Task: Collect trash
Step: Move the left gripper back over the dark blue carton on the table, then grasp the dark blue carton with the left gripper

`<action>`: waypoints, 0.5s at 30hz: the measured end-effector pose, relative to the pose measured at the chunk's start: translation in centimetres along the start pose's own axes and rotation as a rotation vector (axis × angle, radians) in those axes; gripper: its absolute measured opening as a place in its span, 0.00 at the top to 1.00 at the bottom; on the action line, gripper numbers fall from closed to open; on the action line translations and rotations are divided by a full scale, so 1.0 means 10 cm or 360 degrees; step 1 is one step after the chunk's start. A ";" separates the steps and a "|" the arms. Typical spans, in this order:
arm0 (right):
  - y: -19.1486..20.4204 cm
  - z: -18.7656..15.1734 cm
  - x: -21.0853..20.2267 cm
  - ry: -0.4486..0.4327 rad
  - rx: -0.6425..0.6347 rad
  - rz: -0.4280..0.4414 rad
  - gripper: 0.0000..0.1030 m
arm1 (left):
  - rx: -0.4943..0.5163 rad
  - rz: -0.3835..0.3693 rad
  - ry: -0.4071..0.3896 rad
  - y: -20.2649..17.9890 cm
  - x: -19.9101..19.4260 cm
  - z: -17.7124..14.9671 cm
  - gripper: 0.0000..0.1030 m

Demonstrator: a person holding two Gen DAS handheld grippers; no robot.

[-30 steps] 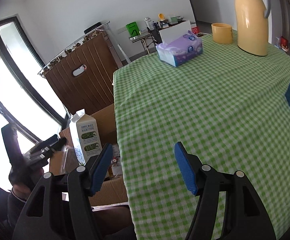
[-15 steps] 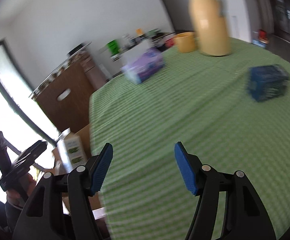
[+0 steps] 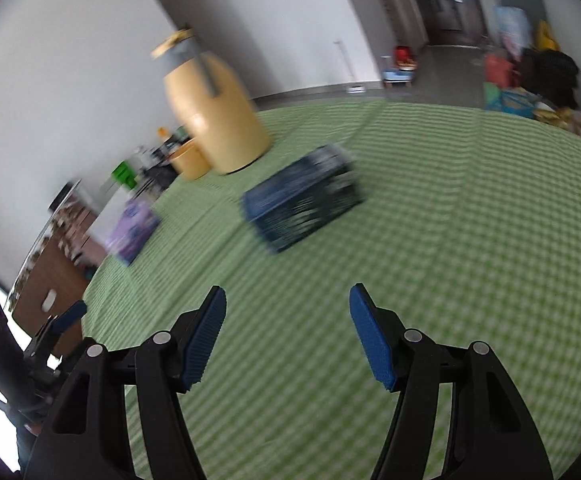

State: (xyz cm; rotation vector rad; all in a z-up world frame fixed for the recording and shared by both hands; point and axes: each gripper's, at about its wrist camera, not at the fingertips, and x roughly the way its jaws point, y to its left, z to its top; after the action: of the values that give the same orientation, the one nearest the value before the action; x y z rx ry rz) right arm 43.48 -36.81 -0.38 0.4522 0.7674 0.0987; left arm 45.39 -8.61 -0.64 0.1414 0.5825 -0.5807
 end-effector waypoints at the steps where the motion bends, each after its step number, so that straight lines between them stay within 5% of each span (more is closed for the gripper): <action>1: -0.07 0.05 0.02 0.0005 0.0013 0.0002 0.40 | 0.0053 -0.0014 0.0011 -0.08 0.20 0.09 0.07; 5: -0.35 0.28 0.17 0.0011 0.0061 -0.0017 0.40 | 0.0144 -0.0069 0.0022 -0.25 0.83 0.41 0.07; 15: -0.79 0.42 0.30 0.0016 0.0114 -0.0113 0.40 | 0.0146 -0.0120 0.0335 -0.39 2.28 0.87 0.07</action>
State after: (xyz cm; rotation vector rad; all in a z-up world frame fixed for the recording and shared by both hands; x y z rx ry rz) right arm 47.89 -44.71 -3.06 0.4922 0.7981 0.0070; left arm 62.91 -25.18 -5.99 0.2706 0.7682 -0.6710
